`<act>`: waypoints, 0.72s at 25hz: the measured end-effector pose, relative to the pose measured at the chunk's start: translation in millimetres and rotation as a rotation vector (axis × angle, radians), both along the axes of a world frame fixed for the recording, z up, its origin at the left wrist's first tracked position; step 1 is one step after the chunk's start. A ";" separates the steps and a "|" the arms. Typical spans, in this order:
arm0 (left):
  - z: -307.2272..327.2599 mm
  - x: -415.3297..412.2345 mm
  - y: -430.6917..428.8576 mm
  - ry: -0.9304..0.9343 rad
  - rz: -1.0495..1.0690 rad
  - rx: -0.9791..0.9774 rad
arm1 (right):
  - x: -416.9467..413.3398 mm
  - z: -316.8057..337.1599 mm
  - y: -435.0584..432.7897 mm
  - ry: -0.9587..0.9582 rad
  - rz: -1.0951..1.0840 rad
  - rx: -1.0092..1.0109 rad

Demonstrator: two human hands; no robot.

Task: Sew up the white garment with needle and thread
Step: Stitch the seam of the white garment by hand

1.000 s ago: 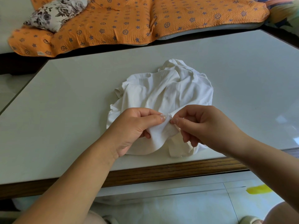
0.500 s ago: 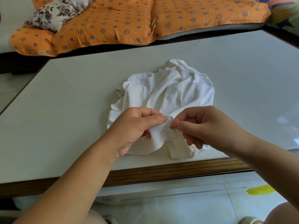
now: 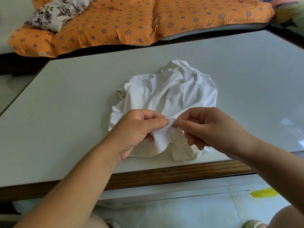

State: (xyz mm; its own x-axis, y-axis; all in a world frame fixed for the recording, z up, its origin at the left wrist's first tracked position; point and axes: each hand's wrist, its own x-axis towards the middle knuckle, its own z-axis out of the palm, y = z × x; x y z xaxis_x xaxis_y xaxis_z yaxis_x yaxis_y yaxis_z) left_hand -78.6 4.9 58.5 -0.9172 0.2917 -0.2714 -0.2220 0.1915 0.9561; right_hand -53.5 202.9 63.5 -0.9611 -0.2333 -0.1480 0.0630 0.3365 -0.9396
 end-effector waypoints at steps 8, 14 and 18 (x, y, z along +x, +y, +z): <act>2.0 1.4 0.7 -0.006 0.002 -0.067 | -7.3 3.6 4.9 0.041 -0.163 -0.097; 5.1 2.4 -0.4 -0.022 -0.097 -0.091 | -20.9 6.0 15.7 -0.052 -0.275 -0.360; 6.0 3.1 -2.9 -0.029 -0.180 -0.133 | -49.5 13.6 42.8 -0.133 -0.463 -0.615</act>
State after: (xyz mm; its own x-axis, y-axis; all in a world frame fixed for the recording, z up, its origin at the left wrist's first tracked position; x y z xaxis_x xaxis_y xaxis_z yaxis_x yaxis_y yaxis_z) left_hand -75.5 2.0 64.4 -0.8447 0.4100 -0.3440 -0.1996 0.3550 0.9133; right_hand -103.0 245.8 77.1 -0.9638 0.1092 -0.2431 0.1954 -0.3308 -0.9233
